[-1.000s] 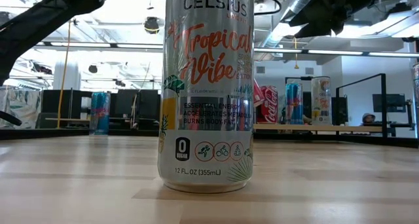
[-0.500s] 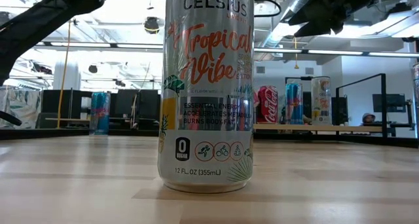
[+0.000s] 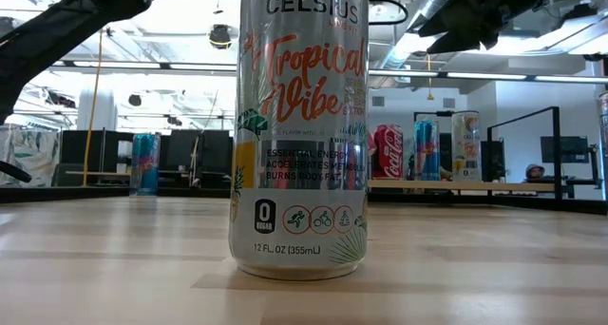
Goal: Place canned beverage on shelf
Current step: Put the top orange soda can on the shelf aligned with the other orange soda can
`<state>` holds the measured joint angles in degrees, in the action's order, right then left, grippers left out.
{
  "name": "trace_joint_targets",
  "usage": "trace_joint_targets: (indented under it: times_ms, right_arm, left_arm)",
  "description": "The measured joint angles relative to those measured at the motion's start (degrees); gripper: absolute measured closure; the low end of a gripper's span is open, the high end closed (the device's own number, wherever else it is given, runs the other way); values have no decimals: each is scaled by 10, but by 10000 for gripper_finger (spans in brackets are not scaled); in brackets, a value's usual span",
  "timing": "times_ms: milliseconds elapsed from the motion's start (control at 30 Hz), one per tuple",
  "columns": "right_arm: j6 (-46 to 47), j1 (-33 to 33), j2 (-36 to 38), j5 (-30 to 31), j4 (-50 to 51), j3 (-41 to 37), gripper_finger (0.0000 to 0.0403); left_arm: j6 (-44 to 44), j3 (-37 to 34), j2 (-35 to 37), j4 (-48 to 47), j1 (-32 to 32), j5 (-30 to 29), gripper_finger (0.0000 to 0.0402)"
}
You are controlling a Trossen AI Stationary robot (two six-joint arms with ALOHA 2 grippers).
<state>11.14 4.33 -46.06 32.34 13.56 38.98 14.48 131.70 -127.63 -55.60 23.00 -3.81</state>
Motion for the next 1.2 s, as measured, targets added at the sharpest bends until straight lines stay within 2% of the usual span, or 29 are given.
trace_joint_targets:
  times_ms: [1200]
  right_arm:
    - [-7, 0, 0, 1, 1, 0, 58]
  left_arm:
    - [18, 0, 0, -24, 12, -12, 122]
